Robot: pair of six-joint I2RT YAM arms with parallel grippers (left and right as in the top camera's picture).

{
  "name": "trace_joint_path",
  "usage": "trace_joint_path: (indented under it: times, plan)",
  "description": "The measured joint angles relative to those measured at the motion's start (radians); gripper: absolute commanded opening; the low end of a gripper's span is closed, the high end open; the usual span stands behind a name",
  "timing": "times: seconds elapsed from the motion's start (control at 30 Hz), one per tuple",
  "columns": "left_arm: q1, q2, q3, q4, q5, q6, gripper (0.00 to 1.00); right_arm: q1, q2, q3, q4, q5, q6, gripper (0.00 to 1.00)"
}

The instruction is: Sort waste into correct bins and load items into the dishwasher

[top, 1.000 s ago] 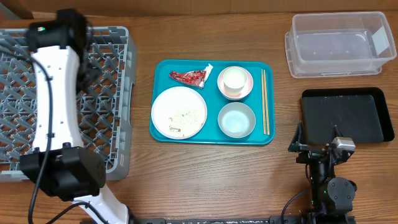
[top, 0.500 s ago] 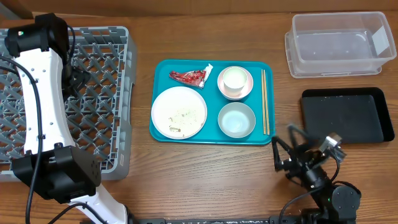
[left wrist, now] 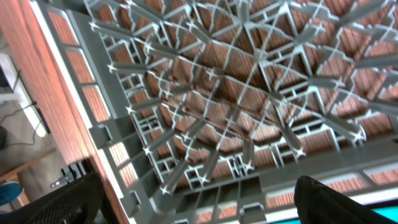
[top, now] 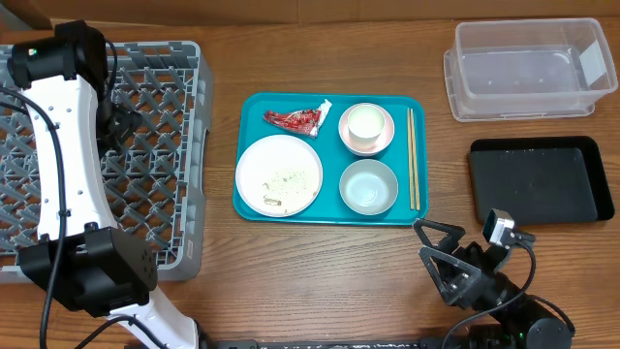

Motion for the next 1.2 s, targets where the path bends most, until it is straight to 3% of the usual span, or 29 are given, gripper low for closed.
trace_joint_path:
  times: [0.2, 0.43, 0.63, 0.77, 0.93, 1.03, 1.2]
  plan:
    - [0.000, 0.000, 0.000, 0.018, 0.048, 0.008, 1.00, 0.000, 0.017, 0.108, -0.154, 0.038, -0.020, 1.00]
    - [0.000, 0.000, 0.000, 0.019, 0.092, 0.010, 1.00, 0.004, 0.172, 0.298, -0.320, 0.057, -0.217, 1.00]
    - [0.000, 0.000, 0.000, 0.000, 0.152, 0.028, 1.00, 0.004, 0.341, 0.428, -0.357, 0.061, -0.391, 1.00]
    - [0.000, 0.000, -0.003, 0.015, 0.394, 0.222, 0.98, 0.004, 0.415, 0.518, -0.438, 0.091, -0.489, 1.00]
    - [-0.052, 0.000, -0.006, 0.023, 0.783, 0.595, 0.95, -0.001, 0.499, 0.591, -0.757, 0.342, -0.552, 1.00]
    - [-0.158, 0.000, -0.006, 0.024, 0.872, 0.727, 0.95, -0.029, 0.558, 0.591, -0.903, 0.587, -0.567, 1.00]
    - [-0.340, 0.000, -0.006, 0.073, 0.894, 0.800, 0.90, -0.110, 0.609, 0.591, -0.970, 0.864, -0.575, 1.00]
